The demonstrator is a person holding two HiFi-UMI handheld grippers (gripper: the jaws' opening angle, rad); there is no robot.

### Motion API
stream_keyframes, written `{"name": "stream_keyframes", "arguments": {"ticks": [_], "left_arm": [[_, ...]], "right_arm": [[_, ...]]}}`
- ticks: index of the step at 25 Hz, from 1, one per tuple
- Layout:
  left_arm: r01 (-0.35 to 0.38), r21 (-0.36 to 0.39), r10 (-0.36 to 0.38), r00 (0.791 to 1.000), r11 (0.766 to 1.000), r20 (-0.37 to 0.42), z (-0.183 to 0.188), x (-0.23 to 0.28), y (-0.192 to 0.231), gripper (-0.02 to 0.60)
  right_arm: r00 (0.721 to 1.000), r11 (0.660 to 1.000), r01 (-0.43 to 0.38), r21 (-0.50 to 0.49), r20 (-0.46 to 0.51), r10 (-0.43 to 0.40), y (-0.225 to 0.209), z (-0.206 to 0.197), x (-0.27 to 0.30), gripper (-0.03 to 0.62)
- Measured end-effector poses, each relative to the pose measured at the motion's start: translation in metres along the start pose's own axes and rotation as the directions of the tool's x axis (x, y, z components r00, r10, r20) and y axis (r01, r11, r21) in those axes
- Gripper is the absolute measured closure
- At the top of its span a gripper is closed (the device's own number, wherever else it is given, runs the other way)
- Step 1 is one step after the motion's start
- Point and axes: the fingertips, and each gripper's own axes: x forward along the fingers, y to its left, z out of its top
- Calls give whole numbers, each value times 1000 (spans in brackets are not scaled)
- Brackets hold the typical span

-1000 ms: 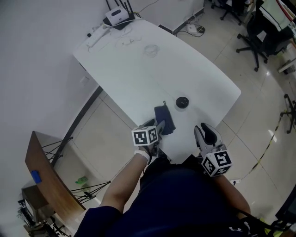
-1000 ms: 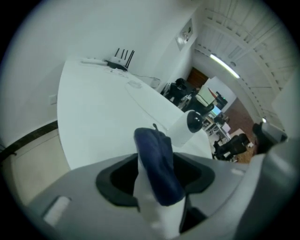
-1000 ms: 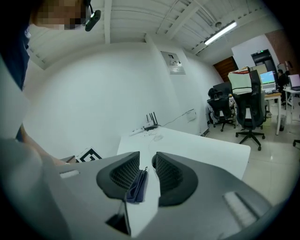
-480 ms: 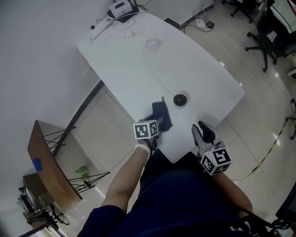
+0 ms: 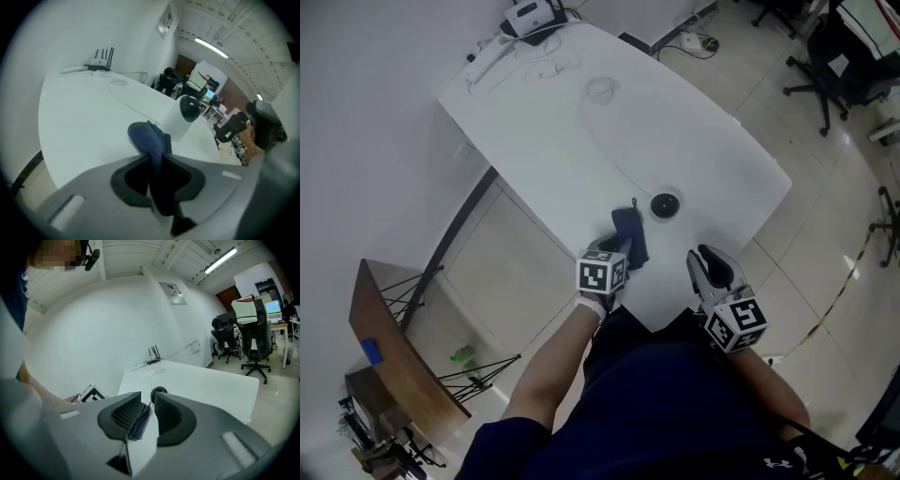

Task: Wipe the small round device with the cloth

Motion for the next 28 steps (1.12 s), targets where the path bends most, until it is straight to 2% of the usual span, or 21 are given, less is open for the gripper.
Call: {"name": "stream_keyframes", "arguments": {"ticks": [5, 9, 11, 14, 18, 20, 22, 24, 28], "left_arm": [[41, 153, -56, 994, 987, 97, 32, -20, -19, 522], [103, 252, -149, 974, 962, 171, 68, -47, -42, 520], [141, 305, -206, 960, 942, 191, 86, -60, -58, 520], [180, 413, -278, 941, 893, 192, 105, -72, -83, 520], [246, 532, -363, 923, 811, 127, 114, -76, -120, 518], [256, 579, -370, 925, 774, 84, 114, -68, -130, 518], [265, 605, -359, 933, 751, 36, 111, -54, -131, 518], [286, 594, -349, 937, 752, -9, 109, -39, -125, 518], [320, 543, -340, 938, 776, -67, 111, -18, -108, 518]], "right_arm": [[1000, 1000, 17, 4, -8, -17, -2, -2, 3, 500], [1000, 1000, 22, 9, 0, -22, -2, 1, 8, 502], [1000, 1000, 24, 10, 3, -24, -2, 3, 10, 502], [1000, 1000, 28, 4, 10, -28, -2, 6, 10, 502], [998, 999, 54, 0, 24, -54, -11, 12, 8, 502], [997, 997, 72, 4, 30, -72, -18, 15, 7, 503], [996, 996, 86, 3, 31, -86, -25, 16, 6, 503], [996, 996, 89, -11, 24, -89, -30, 16, 9, 503], [998, 997, 51, -59, -25, -52, -36, 9, 25, 502]]}}
